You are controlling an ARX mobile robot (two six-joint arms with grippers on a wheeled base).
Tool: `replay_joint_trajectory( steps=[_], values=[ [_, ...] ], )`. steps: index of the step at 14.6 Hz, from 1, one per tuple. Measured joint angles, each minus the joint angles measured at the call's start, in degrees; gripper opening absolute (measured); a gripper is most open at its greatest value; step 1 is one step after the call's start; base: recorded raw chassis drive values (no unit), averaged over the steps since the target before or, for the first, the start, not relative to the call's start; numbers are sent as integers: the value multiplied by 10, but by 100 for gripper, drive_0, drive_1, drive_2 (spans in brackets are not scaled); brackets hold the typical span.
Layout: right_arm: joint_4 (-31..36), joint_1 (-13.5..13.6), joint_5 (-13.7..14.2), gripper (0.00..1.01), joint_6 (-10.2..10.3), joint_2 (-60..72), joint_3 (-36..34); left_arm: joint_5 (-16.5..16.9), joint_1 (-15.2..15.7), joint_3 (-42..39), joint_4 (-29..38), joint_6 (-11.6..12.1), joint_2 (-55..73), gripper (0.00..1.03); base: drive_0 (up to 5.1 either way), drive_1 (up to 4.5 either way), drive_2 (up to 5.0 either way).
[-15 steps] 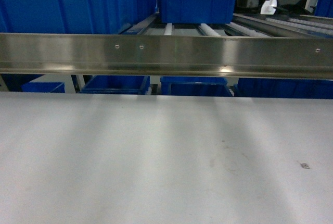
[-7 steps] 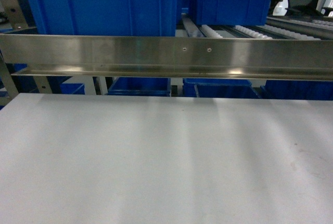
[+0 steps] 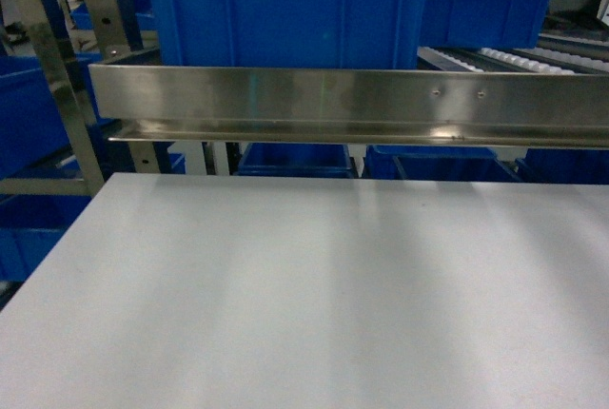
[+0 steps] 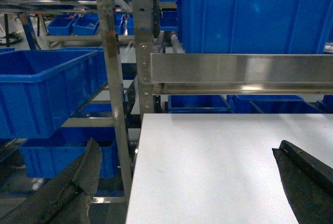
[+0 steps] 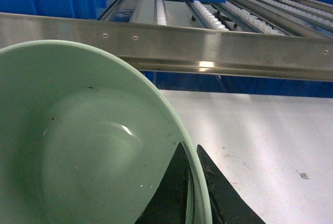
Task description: Place green bowl on second shelf with right arm
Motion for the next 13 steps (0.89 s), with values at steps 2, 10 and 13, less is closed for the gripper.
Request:
replay_joint_trajectory(
  steps=[2,10,13],
  values=[
    [1,0,0,2,0,0,0,0,0,0,-1,0,0,98,-512,234,234],
    [2,0,0,2,0,0,0,0,0,0,-1,0,0,98,-501,244,244],
    [0,0,0,2,0,0,0,0,0,0,-2,0,0,98,-497,249,249]
  ],
)
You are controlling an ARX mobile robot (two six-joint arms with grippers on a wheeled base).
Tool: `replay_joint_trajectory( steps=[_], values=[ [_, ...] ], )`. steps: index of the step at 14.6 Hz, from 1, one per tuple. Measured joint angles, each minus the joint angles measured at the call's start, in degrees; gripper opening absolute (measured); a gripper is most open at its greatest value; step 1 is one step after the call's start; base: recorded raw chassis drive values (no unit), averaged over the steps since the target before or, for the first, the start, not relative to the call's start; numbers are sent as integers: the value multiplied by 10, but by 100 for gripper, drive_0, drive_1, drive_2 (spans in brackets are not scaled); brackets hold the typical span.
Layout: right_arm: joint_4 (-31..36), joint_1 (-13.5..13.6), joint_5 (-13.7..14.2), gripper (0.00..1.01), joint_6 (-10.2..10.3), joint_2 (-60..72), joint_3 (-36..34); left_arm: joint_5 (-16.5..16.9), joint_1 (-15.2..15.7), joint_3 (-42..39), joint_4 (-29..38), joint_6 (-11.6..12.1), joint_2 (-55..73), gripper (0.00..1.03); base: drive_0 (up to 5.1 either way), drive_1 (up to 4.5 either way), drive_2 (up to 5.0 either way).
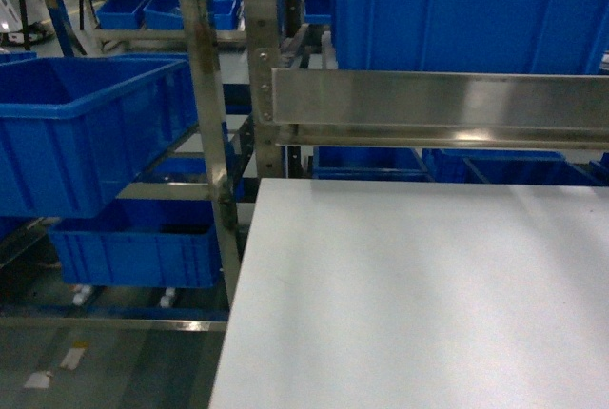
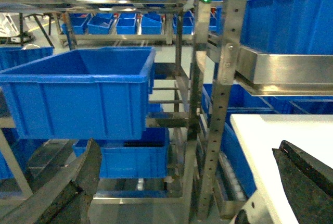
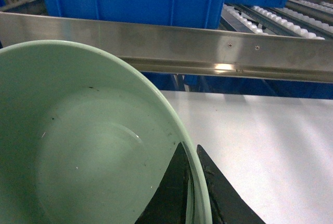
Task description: Place green bowl on second shelf with right arm
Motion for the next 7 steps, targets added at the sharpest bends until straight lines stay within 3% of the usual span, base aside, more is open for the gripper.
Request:
replay_joint_trajectory(
  steps=[7],
  values=[
    [0,-1,2,2,0,0,0,0,0,0,1,0,0,98,-502,243,243]
  ],
)
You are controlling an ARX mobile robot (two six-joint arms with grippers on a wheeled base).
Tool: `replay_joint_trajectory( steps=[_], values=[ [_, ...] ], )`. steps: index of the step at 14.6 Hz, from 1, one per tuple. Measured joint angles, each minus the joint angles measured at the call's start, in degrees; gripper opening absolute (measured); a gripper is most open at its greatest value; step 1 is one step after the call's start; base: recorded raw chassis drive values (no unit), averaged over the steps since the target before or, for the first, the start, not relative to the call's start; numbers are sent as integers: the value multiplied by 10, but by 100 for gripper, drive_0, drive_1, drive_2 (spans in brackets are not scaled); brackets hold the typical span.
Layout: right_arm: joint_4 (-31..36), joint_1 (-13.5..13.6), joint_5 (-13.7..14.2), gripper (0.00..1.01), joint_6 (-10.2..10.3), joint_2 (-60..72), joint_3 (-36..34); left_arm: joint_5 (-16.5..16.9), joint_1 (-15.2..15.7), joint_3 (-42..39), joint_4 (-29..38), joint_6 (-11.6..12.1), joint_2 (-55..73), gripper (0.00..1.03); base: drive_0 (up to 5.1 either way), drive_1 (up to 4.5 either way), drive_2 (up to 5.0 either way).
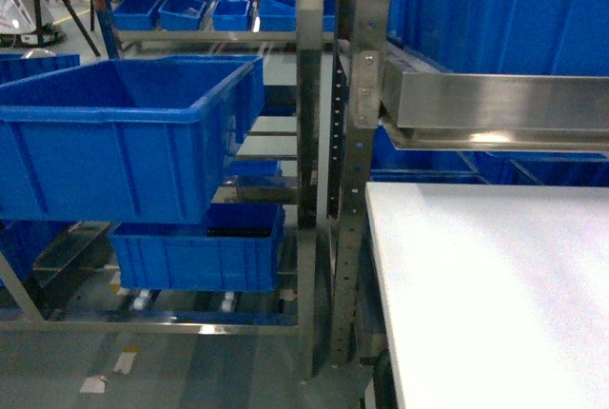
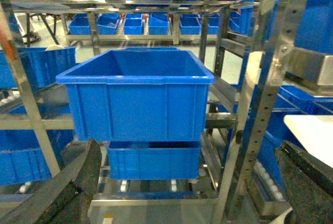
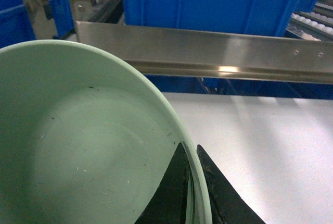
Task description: Place green bowl on second shelf with right arm
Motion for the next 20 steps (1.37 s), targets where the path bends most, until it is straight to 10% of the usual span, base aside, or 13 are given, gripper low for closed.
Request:
replay_joint_trajectory(
  steps=[20],
  values=[
    [2,0,-2,2,0,0,0,-1,0,0,0,0,0,98,-496,249,249]
  ],
)
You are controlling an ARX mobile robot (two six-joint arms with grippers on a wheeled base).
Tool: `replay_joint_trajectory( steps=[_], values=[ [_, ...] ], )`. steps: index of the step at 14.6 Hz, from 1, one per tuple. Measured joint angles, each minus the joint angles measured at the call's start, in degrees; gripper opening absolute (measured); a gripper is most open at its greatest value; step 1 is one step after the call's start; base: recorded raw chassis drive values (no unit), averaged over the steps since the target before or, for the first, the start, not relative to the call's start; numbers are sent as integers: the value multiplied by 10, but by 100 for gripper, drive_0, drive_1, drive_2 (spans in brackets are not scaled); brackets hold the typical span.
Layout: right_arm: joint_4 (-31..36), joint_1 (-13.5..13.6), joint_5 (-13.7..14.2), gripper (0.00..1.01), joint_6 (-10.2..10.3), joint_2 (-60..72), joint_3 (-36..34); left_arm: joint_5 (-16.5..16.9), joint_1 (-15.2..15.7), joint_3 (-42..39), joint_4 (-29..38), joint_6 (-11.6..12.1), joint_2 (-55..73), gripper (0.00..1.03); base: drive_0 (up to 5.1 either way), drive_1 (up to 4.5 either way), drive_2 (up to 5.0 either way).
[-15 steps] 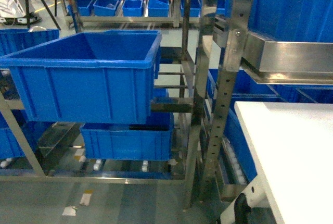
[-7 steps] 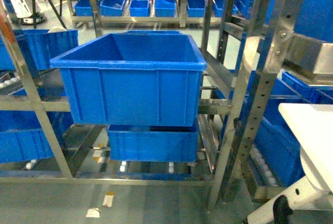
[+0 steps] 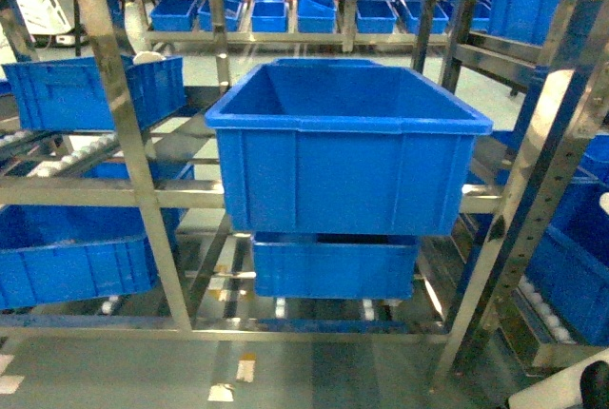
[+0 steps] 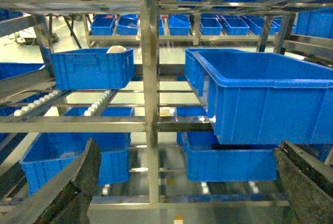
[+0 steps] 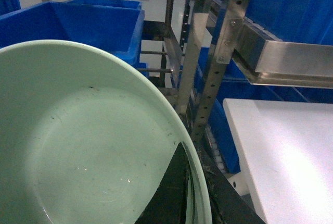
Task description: Place green bowl on second shelf with right arm
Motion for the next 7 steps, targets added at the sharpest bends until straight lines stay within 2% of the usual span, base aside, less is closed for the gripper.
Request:
replay_joint_trajectory(
  steps=[7],
  values=[
    [-1,0,0,2,0,0,0,0,0,0,0,0,0,98,-500,238,238]
  ],
)
